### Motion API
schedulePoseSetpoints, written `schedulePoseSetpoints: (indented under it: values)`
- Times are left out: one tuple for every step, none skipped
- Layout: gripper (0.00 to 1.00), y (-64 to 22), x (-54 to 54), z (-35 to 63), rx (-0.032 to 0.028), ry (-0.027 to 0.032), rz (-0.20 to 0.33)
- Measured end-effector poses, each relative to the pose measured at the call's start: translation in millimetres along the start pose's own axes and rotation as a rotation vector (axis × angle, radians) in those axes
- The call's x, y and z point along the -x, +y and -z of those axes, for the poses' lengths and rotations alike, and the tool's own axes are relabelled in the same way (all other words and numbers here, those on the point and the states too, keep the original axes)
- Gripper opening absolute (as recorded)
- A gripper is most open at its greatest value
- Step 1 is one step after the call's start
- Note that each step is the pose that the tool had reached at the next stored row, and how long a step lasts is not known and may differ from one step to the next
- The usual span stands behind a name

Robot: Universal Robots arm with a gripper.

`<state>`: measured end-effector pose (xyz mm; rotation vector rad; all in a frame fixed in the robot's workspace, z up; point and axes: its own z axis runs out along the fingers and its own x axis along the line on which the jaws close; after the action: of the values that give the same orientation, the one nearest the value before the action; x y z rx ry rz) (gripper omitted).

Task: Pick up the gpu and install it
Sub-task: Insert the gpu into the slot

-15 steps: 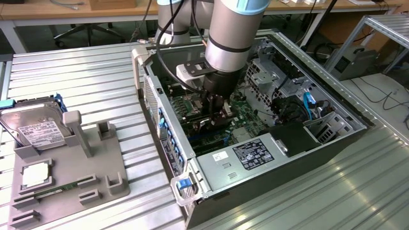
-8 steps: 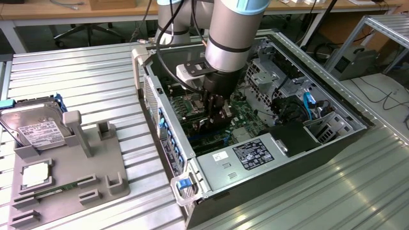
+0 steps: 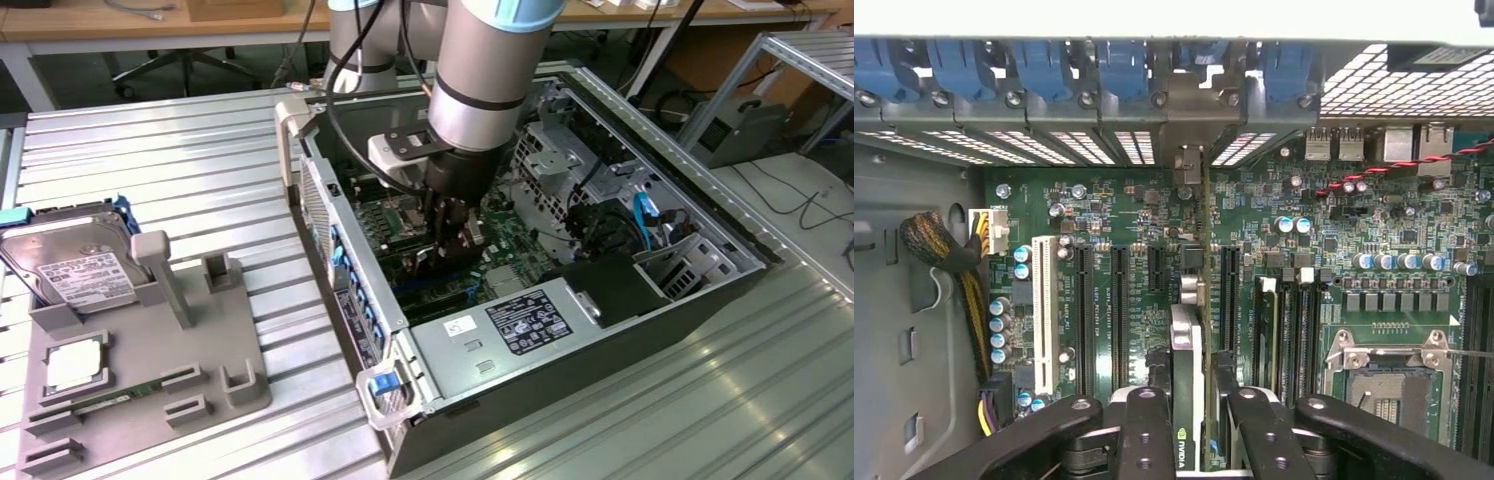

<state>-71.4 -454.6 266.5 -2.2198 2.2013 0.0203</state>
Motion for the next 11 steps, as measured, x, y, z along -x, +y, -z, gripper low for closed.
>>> schedulePoseSetpoints:
  values:
    - [0.27,0.0,-0.4,0.0,-0.0001,-0.0019,0.000]
    - [0.27,0.0,-1.0,0.0,-0.0001,-0.0031,0.000]
    - [0.27,0.1,-1.4,0.0,0.0000,-0.0035,0.000]
    - [0.27,0.0,-1.6,0.0,0.0000,-0.0037,0.000]
    - [0.27,0.0,-1.6,0.0,0.0000,-0.0038,0.000]
    - [0.27,0.0,-1.6,0.0,-0.0001,-0.0039,0.000]
    - [0.27,0.0,-1.6,0.0,-0.0001,-0.0040,0.000]
    - [0.27,0.0,-1.6,0.0,-0.0001,-0.0041,0.000]
    - [0.27,0.0,-1.7,0.0,-0.0001,-0.0041,0.000]
    - [0.27,0.0,-1.7,0.0,-0.0001,-0.0041,-0.001]
    - [0.27,0.0,-1.7,0.0,-0.0001,-0.0041,-0.001]
